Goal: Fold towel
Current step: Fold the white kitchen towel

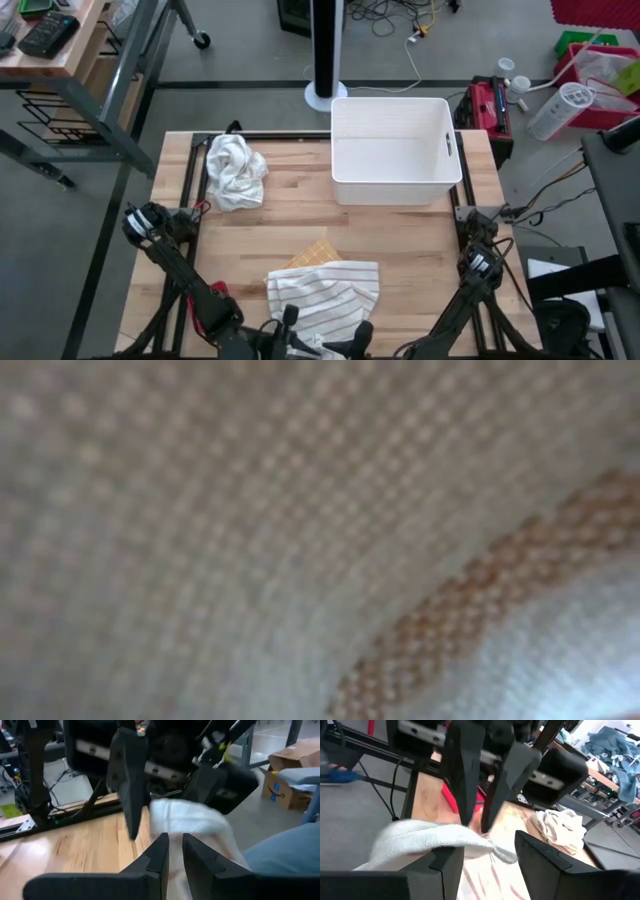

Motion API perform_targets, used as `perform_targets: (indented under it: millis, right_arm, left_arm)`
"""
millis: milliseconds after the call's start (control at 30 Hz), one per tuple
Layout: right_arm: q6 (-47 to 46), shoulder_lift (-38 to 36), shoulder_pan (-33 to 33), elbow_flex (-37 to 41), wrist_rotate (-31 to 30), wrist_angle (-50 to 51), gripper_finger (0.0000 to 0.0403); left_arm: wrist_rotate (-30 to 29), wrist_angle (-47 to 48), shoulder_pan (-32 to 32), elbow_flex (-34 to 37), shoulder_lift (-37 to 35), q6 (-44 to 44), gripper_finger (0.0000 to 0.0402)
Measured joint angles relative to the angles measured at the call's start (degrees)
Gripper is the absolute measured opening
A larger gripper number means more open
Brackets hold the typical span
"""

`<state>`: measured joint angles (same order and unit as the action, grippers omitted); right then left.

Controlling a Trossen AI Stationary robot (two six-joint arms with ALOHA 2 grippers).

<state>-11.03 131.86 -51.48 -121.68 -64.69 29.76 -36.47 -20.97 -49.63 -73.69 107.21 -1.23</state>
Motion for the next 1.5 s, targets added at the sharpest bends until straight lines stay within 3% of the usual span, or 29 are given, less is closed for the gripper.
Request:
perform_targets:
  millis: [233,467,600,833,1300,1400,1500]
  right_arm:
    - [-0.07,0.03,0.04,0.03,0.06,0.17,0.0169]
    - [0.48,0.05,0.04,0.03,0.30,0.15,0.0169]
    - [0.48,0.28,0.53,0.03,2.22,-0.09,0.0174]
    - [0.77,0.78,1.50,0.10,3.73,-0.10,0.0179]
    - [8.12,0.78,1.65,0.10,4.20,-3.79,0.0180]
    - [8.12,0.75,1.77,0.10,4.15,-3.89,0.0180]
    - [8.24,0.75,1.77,0.10,4.09,-3.83,0.0180]
  left_arm:
    - [-0.04,1.39,-1.06,-0.01,-0.79,-0.07,0.0037]
    - [0.09,9.67,-1.55,-0.04,-0.95,-9.21,0.0051]
    - [0.74,7.28,-0.59,-0.04,-0.71,-9.16,0.0064]
    - [8.90,4.58,0.70,-0.04,-0.69,-9.35,0.0099]
    - [8.59,2.08,2.05,3.45,-0.56,-11.51,0.0162]
    - [8.59,0.43,2.01,3.72,-0.53,-8.82,0.0160]
    - [8.59,0.11,1.67,3.58,-0.53,-5.87,0.0129]
